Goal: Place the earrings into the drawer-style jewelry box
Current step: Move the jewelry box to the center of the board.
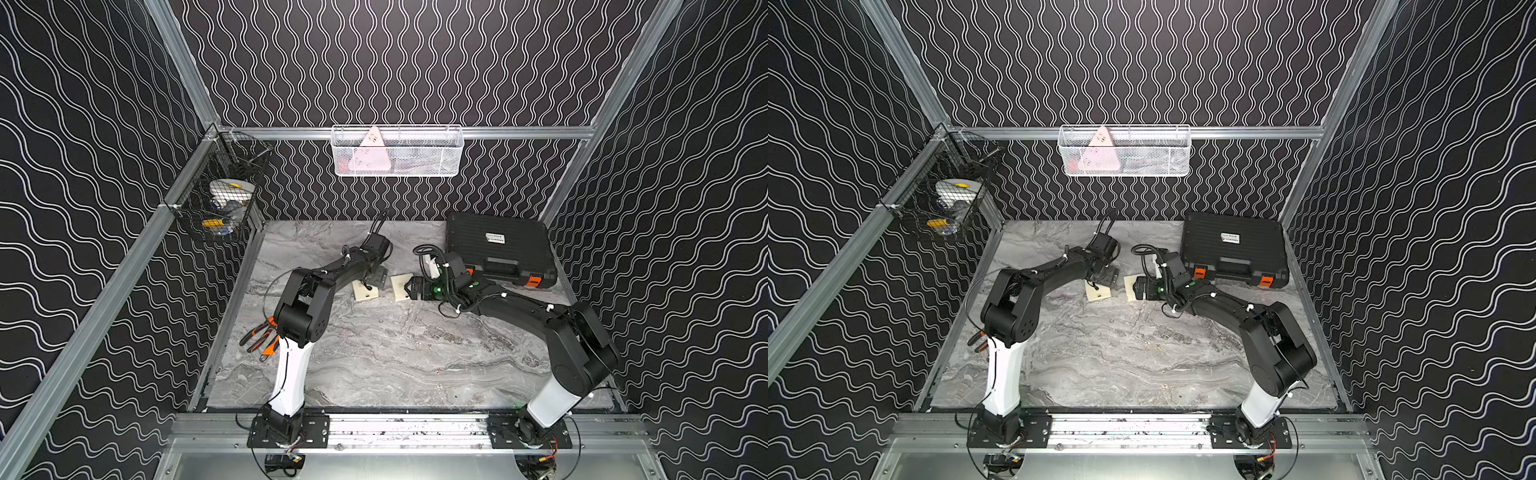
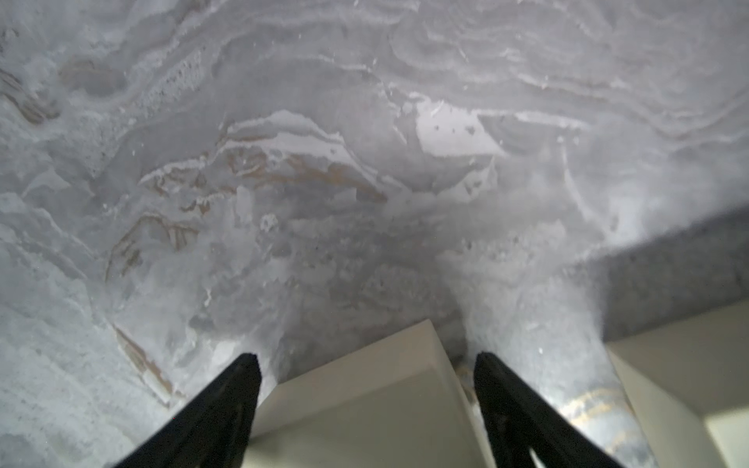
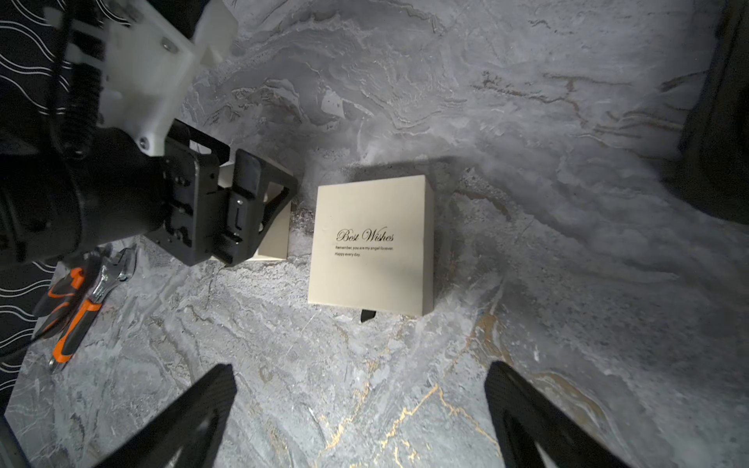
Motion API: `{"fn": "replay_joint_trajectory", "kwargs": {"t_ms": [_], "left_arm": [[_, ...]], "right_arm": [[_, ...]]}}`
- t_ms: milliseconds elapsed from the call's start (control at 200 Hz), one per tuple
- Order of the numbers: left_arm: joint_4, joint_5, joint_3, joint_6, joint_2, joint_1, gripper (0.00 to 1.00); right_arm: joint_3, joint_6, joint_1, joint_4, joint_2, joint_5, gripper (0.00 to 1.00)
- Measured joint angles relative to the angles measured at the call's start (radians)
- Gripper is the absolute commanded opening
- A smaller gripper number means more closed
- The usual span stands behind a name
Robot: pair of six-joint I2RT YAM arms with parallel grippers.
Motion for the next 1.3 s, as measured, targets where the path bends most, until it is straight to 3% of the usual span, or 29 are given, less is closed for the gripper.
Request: {"fn": "replay_joint_trajectory", "kwargs": {"t_ms": [165, 490, 640, 725, 871, 981, 1156, 1301], "left_arm": [[-0.027, 0.02, -0.065, -0.024, -0.076, 0.0, 0.78], [-0.029, 0.139, -0.322, -0.128, -0.287, -0.002, 0.86], [-0.032, 0.222, -0.423, -0.179, -0.388, -0.004, 0.9], [-0.051, 0.281, -0.459, -0.21, -0.45, -0.011, 0.98], [-0.066, 0.33, -0.47, -0.237, -0.54, -0.013, 0.99], [-0.064, 0.342, -0.424, -0.229, -0.504, 0.027, 0.99], [-0.037, 0.375, -0.333, -0.195, -0.332, 0.158, 0.99], [-0.011, 0.428, -0.286, -0.174, -0.267, 0.175, 0.99]], "right_arm": [[-0.029, 0.0, 0.0, 0.004, -0.024, -0.006, 1.0], [-0.105, 0.023, 0.009, 0.008, -0.085, -0.06, 1.0], [-0.154, 0.038, 0.051, 0.007, -0.114, -0.076, 1.0], [-0.167, 0.046, 0.087, 0.006, -0.119, -0.074, 1.0], [-0.192, 0.074, 0.153, 0.008, -0.127, -0.071, 1.0], [-0.22, 0.112, 0.195, 0.025, -0.128, -0.083, 1.0], [-0.241, 0.183, 0.221, 0.103, -0.095, -0.13, 1.0], [-0.245, 0.215, 0.227, 0.156, -0.082, -0.151, 1.0]]}}
